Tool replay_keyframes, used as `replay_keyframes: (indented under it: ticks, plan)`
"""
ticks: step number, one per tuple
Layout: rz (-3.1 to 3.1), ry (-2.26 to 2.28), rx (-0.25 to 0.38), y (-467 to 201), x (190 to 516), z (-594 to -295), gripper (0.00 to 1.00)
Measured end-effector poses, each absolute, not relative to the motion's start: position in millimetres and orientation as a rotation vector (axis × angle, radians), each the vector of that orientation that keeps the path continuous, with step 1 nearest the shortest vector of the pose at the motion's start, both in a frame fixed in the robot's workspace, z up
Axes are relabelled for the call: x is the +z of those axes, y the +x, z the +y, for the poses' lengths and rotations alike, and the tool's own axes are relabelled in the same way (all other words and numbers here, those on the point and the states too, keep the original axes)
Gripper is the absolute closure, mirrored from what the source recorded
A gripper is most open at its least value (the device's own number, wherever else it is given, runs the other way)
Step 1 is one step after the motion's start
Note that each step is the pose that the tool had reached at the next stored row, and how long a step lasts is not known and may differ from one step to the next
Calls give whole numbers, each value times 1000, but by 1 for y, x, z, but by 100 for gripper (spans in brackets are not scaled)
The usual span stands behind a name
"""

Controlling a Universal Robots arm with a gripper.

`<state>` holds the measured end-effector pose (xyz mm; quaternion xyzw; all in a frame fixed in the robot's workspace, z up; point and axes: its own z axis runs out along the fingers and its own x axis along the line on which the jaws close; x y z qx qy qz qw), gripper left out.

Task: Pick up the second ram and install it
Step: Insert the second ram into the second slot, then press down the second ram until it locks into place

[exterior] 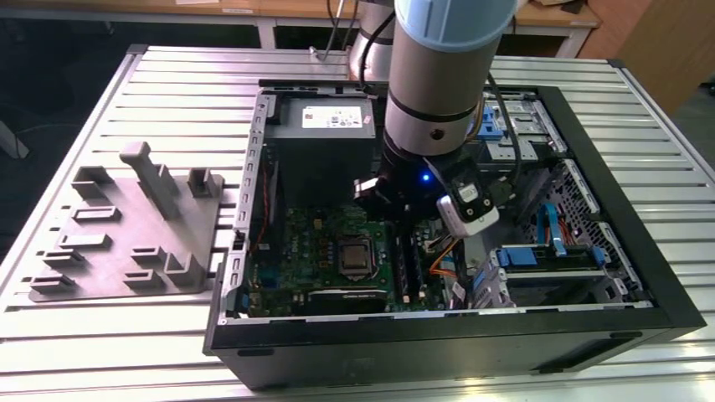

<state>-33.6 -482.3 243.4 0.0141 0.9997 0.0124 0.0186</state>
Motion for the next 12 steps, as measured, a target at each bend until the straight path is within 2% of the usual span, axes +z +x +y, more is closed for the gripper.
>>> replay_keyframes:
  ticks: [1, 3, 12]
  plan:
    - [3104, 44, 38, -34, 243, -482, 77]
    - [3104, 44, 38, -34, 243, -482, 89]
    - [3104, 44, 37, -34, 243, -482, 90]
